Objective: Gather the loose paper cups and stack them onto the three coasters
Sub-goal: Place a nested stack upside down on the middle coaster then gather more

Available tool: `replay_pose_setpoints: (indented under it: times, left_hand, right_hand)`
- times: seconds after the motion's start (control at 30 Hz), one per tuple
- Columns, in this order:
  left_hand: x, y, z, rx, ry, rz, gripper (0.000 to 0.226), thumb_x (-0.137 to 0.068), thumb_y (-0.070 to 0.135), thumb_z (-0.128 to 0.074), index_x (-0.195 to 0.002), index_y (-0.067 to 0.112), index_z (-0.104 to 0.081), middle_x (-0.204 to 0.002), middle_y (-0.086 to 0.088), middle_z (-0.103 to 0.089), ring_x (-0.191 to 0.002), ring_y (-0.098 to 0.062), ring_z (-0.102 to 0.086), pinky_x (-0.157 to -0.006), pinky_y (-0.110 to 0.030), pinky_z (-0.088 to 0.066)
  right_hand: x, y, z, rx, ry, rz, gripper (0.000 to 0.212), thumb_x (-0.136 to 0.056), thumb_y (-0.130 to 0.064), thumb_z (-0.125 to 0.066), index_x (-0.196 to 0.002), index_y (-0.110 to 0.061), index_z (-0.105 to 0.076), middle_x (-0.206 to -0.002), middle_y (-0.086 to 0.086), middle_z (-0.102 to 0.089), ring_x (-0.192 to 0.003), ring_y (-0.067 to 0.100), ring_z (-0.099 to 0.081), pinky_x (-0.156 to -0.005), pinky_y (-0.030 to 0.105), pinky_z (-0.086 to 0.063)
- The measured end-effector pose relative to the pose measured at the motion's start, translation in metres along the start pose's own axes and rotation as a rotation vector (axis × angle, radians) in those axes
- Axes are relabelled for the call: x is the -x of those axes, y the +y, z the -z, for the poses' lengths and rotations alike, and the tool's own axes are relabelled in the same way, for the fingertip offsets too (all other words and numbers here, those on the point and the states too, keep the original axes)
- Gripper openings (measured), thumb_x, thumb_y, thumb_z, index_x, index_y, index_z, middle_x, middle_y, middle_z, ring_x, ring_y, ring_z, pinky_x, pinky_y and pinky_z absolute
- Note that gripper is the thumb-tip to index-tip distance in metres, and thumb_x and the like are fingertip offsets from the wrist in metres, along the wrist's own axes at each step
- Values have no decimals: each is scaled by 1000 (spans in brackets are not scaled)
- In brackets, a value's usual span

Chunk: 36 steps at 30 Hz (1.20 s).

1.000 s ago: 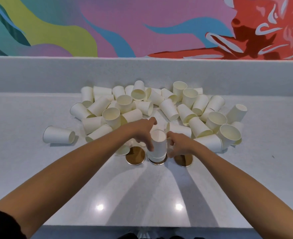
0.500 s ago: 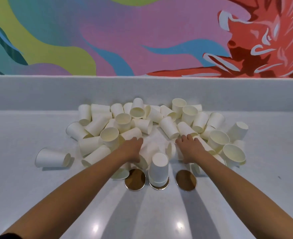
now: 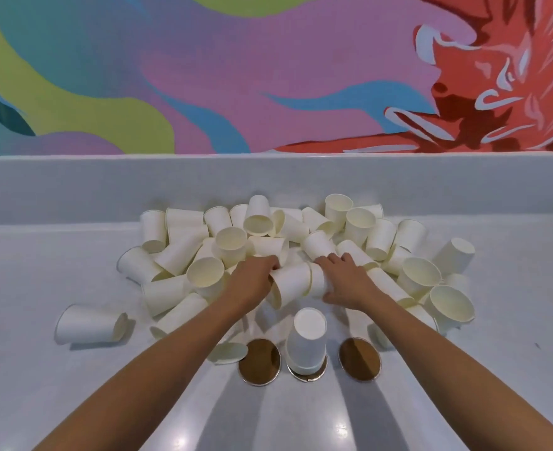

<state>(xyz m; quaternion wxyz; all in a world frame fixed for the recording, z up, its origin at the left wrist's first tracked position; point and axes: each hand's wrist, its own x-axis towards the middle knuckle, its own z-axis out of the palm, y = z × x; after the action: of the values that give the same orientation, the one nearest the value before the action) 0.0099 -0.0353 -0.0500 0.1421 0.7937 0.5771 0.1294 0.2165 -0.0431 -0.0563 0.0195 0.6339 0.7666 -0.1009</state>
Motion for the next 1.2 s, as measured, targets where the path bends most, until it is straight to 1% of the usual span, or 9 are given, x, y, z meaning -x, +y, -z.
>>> replay_pose_setpoints:
  times: [0.2, 0.33, 0.5, 0.63, 0.73, 0.83, 0.97, 1.1, 1.2]
  left_hand:
    - [1, 28, 3, 493, 194, 185, 37, -96, 11, -48, -133, 13, -43, -110, -9, -63, -97, -25, -62, -80, -30, -47]
    - [0, 42, 6, 826, 182, 458, 41, -102, 21, -34, -143, 16, -35, -136, -11, -52, -118, -30, -52, -95, -36, -41]
    - [5, 18, 22, 462, 89, 174, 47, -103, 42, -29, -142, 19, -36, -138, -10, -53, -121, -32, -52, -100, -44, -40]
    - [6, -30, 40, 29, 135, 250, 62, -92, 59, -44, -140, 20, -40, -140, -5, -49, -125, -28, -46, -99, -43, -37]
    - [13, -59, 46, -187, -7, 360, 87, -74, 60, -65, -143, 20, -30, -141, -6, -39, -127, -30, -40, -99, -45, -36]
    - [19, -76, 41, -170, -134, 438, 102, -65, 50, -79, -144, 16, -24, -139, -9, -36, -127, -32, -39, -100, -46, -40]
    - [21, -84, 31, -18, -55, 407, 90, -67, 35, -82, -138, 8, -32, -129, -13, -44, -114, -30, -50, -90, -37, -47]
    - [19, -78, 34, 54, 26, 368, 84, -68, 33, -81, -135, 8, -37, -128, -13, -45, -110, -28, -52, -87, -34, -45]
    - [16, -64, 40, 175, 126, 305, 90, -65, 27, -84, -138, 9, -35, -129, -11, -47, -112, -28, -52, -88, -37, -47]
  right_hand:
    - [-8, -19, 5, -27, 69, 108, 71, -74, -31, -72, -137, -29, -39, -125, 2, -46, -112, 25, -39, -83, 44, -50]
    - [-11, -32, 11, -83, 80, 121, 75, -71, -32, -73, -138, -29, -40, -120, 3, -47, -108, 24, -41, -82, 44, -50]
    - [-12, -40, 15, -208, 62, 102, 77, -71, -31, -76, -138, -25, -39, -124, 4, -48, -112, 25, -43, -89, 44, -47]
    - [-8, -33, 15, -340, 67, 42, 81, -69, -35, -78, -138, -23, -38, -126, 6, -51, -112, 26, -47, -91, 45, -46]
    - [-6, -31, 18, -425, 99, 17, 79, -68, -33, -81, -134, -20, -40, -124, 5, -54, -110, 26, -51, -91, 45, -47]
    - [-6, -32, 22, -488, 118, -4, 81, -66, -35, -81, -134, -20, -38, -123, 4, -54, -109, 26, -52, -90, 48, -46]
    - [-6, -38, 24, -534, 132, 3, 82, -65, -36, -81, -133, -21, -36, -123, 4, -54, -108, 26, -52, -90, 48, -48]
    - [-6, -42, 26, -612, 141, 11, 78, -67, -38, -80, -129, -22, -35, -121, 3, -54, -105, 25, -55, -87, 48, -51]
    - [-5, -47, 35, -910, 185, 10, 73, -73, -30, -81, -128, -21, -33, -120, 3, -52, -105, 21, -55, -76, 31, -53]
